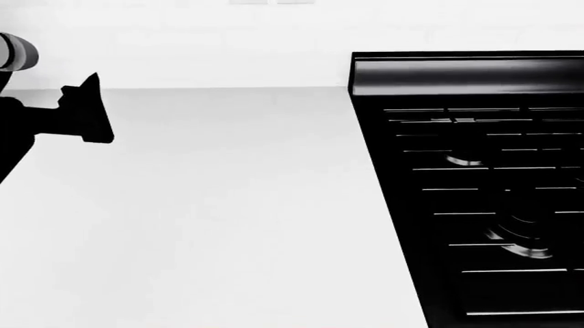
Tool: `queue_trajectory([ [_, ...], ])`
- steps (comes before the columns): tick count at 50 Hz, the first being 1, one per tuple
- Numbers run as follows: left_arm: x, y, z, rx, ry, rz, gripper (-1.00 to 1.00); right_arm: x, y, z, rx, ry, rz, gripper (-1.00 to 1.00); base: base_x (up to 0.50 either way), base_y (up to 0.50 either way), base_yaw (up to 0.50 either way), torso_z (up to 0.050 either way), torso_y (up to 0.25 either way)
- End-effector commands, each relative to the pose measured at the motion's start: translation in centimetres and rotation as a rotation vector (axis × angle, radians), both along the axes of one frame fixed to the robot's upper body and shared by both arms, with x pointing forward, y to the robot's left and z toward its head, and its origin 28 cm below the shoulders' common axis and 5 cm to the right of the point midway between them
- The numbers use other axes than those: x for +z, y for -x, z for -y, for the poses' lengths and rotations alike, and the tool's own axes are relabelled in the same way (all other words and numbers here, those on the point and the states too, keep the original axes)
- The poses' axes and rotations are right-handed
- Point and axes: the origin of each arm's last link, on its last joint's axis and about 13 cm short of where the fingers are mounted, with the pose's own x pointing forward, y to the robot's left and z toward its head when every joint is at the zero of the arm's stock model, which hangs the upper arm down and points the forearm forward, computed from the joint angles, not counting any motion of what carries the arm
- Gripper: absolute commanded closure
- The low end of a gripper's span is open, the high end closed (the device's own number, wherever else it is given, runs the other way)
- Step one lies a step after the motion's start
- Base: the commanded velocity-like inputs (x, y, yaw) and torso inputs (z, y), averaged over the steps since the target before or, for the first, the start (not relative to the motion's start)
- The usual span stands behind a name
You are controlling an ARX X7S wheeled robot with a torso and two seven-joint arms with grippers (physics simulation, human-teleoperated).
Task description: Pick and place the shaker into the drawer. Then close the cabinet.
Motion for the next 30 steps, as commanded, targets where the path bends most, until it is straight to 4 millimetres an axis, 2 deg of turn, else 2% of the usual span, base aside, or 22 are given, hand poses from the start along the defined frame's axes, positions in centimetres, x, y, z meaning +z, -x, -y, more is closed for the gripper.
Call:
queue_trajectory([
  [1,0.3,0.3,-0.1,0.029,-0.012,-0.001,-1.0,0.5,2.7,2.2,-0.029,-0.045,0.059,-1.0,0.0,0.0,0.0,0.0,0.0],
  [16,0.6,0.6,-0.1,0.032,0.003,0.017,-1.0,-3.7,8.6,4.4,-0.077,-0.037,0.126,-1.0,0.0,0.0,0.0,0.0,0.0],
  [25,1.1,1.4,-0.1,0.029,0.019,0.052,-1.0,-7.6,12.1,5.4,-0.133,-0.011,0.167,-1.0,0.0,0.0,0.0,0.0,0.0],
  [30,1.3,2.0,-0.2,0.027,0.026,0.071,-1.0,-10.1,13.1,6.1,-0.17,-0.025,0.162,-1.0,0.0,0.0,0.0,0.0,0.0],
])
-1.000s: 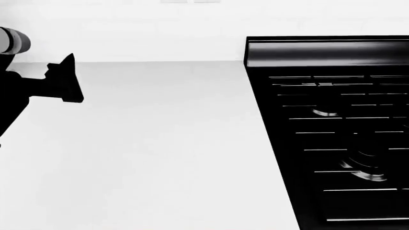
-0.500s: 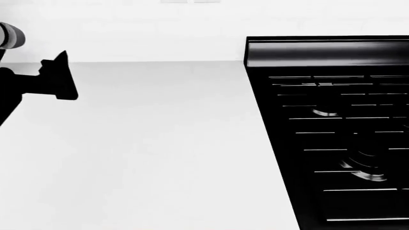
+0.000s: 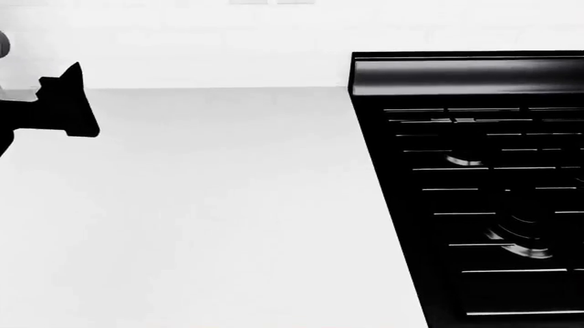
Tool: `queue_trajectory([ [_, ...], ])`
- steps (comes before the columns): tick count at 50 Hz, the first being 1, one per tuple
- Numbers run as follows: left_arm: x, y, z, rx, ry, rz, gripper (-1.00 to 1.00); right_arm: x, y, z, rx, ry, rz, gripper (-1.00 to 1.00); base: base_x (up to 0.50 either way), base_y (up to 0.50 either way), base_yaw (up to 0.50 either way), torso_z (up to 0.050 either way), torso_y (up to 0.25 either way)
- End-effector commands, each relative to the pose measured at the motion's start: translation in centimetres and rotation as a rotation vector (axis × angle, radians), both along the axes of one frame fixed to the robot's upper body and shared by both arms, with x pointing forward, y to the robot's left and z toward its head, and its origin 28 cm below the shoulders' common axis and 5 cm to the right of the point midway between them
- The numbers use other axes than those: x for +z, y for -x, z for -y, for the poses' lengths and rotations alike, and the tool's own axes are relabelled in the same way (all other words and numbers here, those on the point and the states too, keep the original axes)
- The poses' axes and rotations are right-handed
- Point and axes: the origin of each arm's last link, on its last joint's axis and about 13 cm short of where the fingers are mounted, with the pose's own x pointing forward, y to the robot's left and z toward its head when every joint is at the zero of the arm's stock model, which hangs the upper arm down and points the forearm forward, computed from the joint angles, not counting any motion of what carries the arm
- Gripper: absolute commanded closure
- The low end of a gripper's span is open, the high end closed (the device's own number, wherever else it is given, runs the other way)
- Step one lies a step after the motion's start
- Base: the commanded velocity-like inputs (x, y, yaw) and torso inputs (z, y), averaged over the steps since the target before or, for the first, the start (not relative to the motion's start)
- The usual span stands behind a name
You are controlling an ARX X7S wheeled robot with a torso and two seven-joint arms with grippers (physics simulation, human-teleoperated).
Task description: Pick and place the shaker into the drawer. Then close the cabinet.
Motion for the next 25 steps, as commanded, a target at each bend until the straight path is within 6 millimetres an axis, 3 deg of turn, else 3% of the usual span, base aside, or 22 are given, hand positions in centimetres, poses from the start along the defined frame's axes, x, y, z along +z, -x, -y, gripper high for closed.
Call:
queue_trajectory([
  [1,0.5,1.0,-0.1,0.0,0.014,0.036,-1.0,-5.3,3.1,1.8,-0.114,-0.001,0.051,-1.0,0.0,0.0,0.0,0.0,0.0],
  [11,1.0,1.8,-0.3,0.011,0.035,0.075,-1.0,-9.7,3.9,3.0,-0.195,-0.037,0.054,-1.0,0.0,0.0,0.0,0.0,0.0],
  [25,4.2,5.6,-1.1,0.016,0.068,0.235,-1.0,-13.5,3.9,4.7,-0.266,-0.095,-0.011,-1.0,0.0,0.0,0.0,0.0,0.0],
])
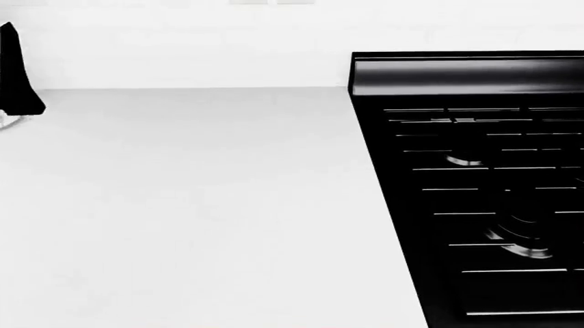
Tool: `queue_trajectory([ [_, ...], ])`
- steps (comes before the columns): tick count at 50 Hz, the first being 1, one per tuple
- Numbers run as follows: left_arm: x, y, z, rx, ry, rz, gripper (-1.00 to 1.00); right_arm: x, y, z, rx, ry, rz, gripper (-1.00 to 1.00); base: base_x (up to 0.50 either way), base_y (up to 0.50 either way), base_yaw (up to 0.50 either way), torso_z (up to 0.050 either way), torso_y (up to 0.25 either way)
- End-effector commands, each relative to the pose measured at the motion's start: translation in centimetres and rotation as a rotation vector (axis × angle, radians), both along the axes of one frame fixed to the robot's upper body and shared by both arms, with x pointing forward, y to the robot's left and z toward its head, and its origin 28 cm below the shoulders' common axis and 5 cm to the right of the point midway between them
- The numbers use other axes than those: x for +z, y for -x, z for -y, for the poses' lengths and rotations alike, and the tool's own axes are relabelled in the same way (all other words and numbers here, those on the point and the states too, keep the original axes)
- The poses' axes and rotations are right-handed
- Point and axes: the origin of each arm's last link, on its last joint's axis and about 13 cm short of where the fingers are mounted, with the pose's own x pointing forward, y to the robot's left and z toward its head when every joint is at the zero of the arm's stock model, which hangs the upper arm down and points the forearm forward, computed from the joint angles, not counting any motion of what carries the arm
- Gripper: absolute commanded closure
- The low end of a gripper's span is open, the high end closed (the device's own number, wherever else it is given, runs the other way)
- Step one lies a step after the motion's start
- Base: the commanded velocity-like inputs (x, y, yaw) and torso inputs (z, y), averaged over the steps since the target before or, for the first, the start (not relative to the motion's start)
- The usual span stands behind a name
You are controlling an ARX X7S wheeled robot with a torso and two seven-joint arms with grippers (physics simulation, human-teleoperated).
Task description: Pick and place the shaker into the drawer. Then close the cabinet.
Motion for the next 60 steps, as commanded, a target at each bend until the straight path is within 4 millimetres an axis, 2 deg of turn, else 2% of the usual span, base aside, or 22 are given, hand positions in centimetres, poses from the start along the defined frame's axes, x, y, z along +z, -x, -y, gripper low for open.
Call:
queue_trajectory([
  [1,2.4,2.8,-0.1,-0.003,0.004,0.111,-1.0,-3.5,0.3,1.1,-0.077,-0.034,-0.027,-1.0,0.0,0.0,0.0,0.0,0.0],
  [17,5.3,5.7,0.8,-0.062,-0.046,0.23,-1.0,-4.6,0.0,1.3,-0.077,-0.052,-0.053,-1.0,0.0,0.0,0.0,0.0,0.0],
  [30,8.8,7.9,2.3,-0.115,-0.083,0.34,-1.0,-4.6,0.2,1.4,-0.07,-0.062,-0.042,-1.0,0.0,0.0,0.0,0.0,0.0],
  [47,15.0,7.8,3.6,-0.097,-0.127,0.458,-1.0,-5.2,0.3,1.6,-0.065,-0.078,-0.046,-1.0,0.0,0.0,0.0,0.0,0.0],
  [60,19.7,4.1,5.4,-0.055,-0.129,0.474,-1.0,-5.4,0.5,1.8,-0.067,-0.079,-0.048,-1.0,0.0,0.0,0.0,0.0,0.0],
])
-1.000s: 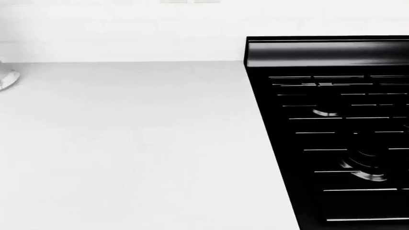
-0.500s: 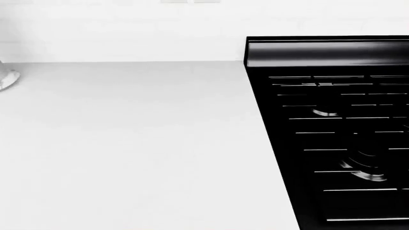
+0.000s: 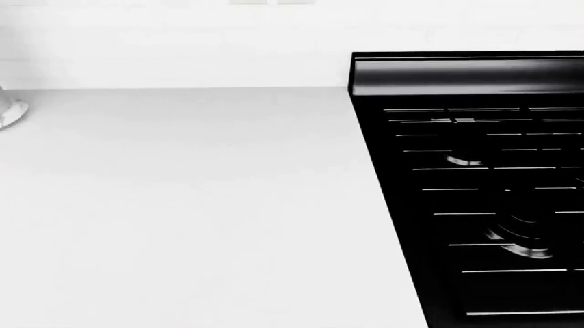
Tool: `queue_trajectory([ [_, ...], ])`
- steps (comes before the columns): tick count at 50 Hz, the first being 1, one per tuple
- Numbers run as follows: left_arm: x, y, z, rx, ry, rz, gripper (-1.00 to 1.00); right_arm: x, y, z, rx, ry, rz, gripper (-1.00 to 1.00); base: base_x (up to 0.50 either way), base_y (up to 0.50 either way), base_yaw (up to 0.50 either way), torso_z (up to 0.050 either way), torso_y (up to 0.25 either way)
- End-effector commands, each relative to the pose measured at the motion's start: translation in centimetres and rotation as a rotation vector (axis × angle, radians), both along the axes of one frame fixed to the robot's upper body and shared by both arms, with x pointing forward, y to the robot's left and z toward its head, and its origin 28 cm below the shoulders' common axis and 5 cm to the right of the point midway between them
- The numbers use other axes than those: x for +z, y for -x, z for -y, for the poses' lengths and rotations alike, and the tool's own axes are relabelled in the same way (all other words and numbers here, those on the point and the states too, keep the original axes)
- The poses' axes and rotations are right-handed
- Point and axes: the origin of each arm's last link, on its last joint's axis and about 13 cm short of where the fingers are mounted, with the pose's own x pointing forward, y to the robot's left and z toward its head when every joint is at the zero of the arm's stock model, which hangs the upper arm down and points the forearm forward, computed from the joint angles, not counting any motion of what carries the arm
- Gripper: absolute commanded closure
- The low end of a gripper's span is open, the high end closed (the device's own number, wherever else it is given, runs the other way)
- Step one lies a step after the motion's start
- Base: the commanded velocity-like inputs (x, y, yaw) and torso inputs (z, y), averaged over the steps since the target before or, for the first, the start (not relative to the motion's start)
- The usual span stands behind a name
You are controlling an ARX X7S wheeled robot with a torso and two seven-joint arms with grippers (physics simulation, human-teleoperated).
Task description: Pick and place the shaker into the drawer. Then close the cabinet.
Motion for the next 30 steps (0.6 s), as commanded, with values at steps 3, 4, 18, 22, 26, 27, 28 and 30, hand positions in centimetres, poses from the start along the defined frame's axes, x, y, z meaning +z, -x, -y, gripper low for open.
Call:
queue_trajectory([
  [3,4.6,-2.7,1.7,0.048,-0.009,0.014,-1.0,-0.3,0.3,0.2,-0.003,-0.003,-0.001,-1.0,0.0,0.0,0.0,0.0,0.0],
  [4,4.8,-3.0,1.8,0.05,-0.008,0.012,-1.0,-0.3,0.3,0.2,-0.003,-0.004,-0.001,-1.0,0.0,0.0,0.0,0.0,0.0],
  [18,5.8,-7.4,2.5,0.07,-0.012,-0.064,-1.0,-0.2,0.2,0.1,0.001,-0.001,-0.005,-1.0,0.0,0.0,0.0,0.0,0.0],
  [22,5.5,-8.9,2.6,0.081,-0.026,-0.1,-1.0,-0.2,0.3,0.2,0.0,-0.002,-0.004,-1.0,0.0,0.0,0.0,0.0,0.0],
  [26,5.1,-10.1,2.6,0.087,-0.032,-0.131,-1.0,-0.2,0.3,0.2,-0.001,-0.004,-0.005,-1.0,0.0,0.0,0.0,0.0,0.0],
  [27,5.0,-10.4,2.6,0.089,-0.034,-0.138,-1.0,-0.2,0.3,0.2,-0.002,-0.004,-0.005,-1.0,0.0,0.0,0.0,0.0,0.0],
  [28,5.0,-10.6,2.6,0.09,-0.035,-0.144,-1.0,-0.2,0.3,0.2,-0.002,-0.005,-0.005,-1.0,0.0,0.0,0.0,0.0,0.0],
  [30,4.9,-11.1,2.6,0.094,-0.034,-0.156,-1.0,-0.3,0.3,0.2,-0.002,-0.006,-0.005,-1.0,0.0,0.0,0.0,0.0,0.0],
])
